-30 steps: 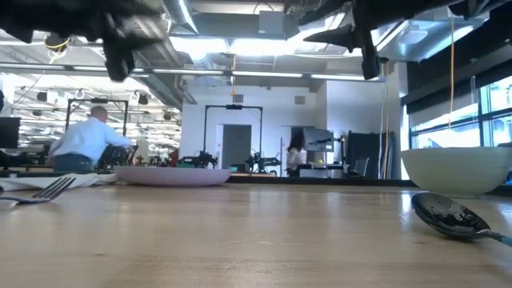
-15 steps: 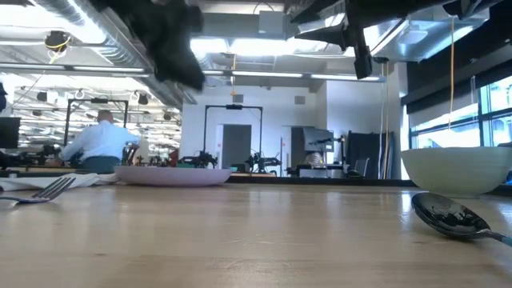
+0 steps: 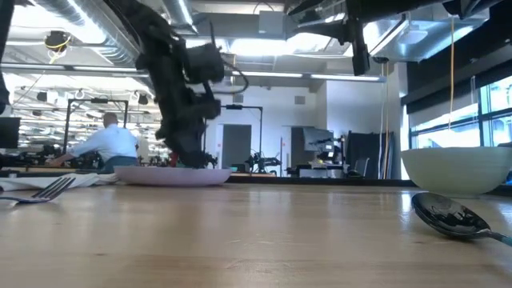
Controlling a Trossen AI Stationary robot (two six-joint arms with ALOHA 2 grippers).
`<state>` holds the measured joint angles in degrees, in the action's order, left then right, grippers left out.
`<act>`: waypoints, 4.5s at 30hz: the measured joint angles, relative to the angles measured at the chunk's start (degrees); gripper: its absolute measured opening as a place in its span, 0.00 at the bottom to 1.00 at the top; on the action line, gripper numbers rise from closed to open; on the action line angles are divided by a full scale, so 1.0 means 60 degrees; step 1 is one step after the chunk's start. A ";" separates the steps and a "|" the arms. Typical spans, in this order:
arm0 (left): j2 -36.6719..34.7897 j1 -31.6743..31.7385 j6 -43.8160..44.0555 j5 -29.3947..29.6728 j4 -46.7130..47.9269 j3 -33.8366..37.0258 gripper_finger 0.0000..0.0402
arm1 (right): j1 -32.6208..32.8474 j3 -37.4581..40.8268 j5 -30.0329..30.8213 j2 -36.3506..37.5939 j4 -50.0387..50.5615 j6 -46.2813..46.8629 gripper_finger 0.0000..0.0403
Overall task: Set table place
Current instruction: Move the purple plate to the center of the table, then put the light green bowl on top of the purple plate
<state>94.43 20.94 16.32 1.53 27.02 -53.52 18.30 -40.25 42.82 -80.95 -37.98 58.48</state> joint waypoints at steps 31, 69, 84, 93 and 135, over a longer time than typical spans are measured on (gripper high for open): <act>-0.0391 -0.4034 -0.1710 0.1321 0.2877 -0.2666 0.01 | -0.0039 0.0000 0.0764 0.0007 -0.0169 -0.0409 0.26; 0.1202 -0.5820 -0.0181 0.0091 0.1623 -0.4902 0.34 | -0.0676 0.0003 -0.0924 0.2664 0.4064 -0.0913 0.23; -0.0083 -0.4539 -0.0568 0.0466 0.1672 -0.5282 0.38 | -0.0585 0.0000 -0.4603 0.4951 1.4058 0.3286 0.18; -0.0083 -0.3717 -0.0571 0.0321 0.1659 -0.5282 0.39 | -0.0994 0.0000 -0.6257 0.4998 1.5913 0.3718 0.18; -0.0083 -0.2912 -0.1060 0.0907 0.1608 -0.5278 0.39 | -0.1172 0.0000 -0.6640 0.5042 1.4043 0.1859 0.18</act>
<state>93.93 3.46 9.96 6.98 36.67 -85.19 11.27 -40.25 2.98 -50.70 46.28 69.63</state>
